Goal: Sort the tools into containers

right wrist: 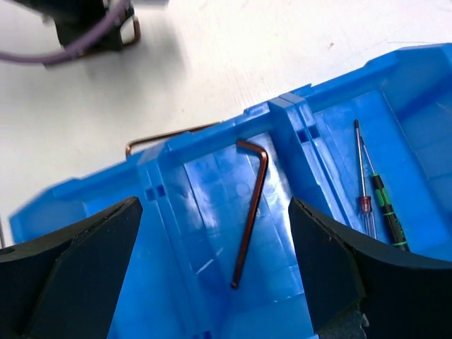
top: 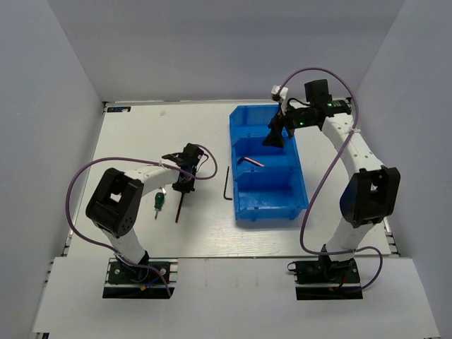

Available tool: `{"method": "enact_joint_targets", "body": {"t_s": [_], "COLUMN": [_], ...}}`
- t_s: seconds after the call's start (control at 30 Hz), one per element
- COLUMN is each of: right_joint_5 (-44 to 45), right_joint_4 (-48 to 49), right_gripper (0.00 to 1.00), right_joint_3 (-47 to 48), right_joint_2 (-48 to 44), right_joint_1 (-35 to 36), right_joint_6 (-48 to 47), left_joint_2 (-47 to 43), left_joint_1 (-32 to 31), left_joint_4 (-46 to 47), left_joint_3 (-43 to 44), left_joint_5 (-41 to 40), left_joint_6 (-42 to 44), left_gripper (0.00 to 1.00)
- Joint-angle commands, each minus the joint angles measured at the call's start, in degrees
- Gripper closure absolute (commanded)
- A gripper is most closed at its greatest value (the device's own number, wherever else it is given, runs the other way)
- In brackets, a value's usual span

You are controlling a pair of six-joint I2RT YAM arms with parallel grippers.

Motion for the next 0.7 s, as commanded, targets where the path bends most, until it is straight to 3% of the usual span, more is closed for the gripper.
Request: {"method": "enact_joint_targets", "body": {"t_s": [0.0,0.2,0.3,0.4,0.43,0.47,0.6,0.67], "right_joint_5": [-4.99,-5.43,-6.31,-8.50,-9.46,-9.99,-11.31,-12.19], "right_joint_4": [4.10,1.21,1.29,-0.02,-1.24,-1.52,-2.92,-4.15], "right_gripper": [0.10,0.10,0.18,0.53,0.85,0.99,1.00,1.00], "right_joint_3": [-3.44,-8.28,-10.13,-10.66,-10.66,-10.66,-10.93,-10.92], "right_joint_2": [-3.31,-6.74,-7.71,-8.15,-8.06,-8.24,-8.77,-9.29], "right_joint_1": [-2.42,-4.88,-6.20,-7.87,-7.87,-8.57,-10.33,-10.95], "right_joint_6": [7.81,5.18,5.09,3.78,3.51,3.25,2.46,0.88], "left_joint_2": [1.29,-5.84,-4.62,-0.14,1.09,3.80,10.92,12.87], "left_joint_1": [-1.26,-3.11,-4.34,-5.48,-5.48,-6.01,-6.63,-7.15], "left_joint_4": [1.76,11.42,16.35,17.41,17.42,18.20,19.69,23.02], "left_joint_3": [1.09,11.36,18.56,25.77,27.20,28.52,35.55,36.78], "left_joint_5": [8.33,22.04,26.28,28.04,28.83,30.15,42.35,44.48], "left_joint_6": [2.01,7.12,10.72,14.85,15.99,18.09,24.69,26.19], "left_gripper": [1.00,1.00,1.00,1.00,1.00,1.00,1.00,1.00]}}
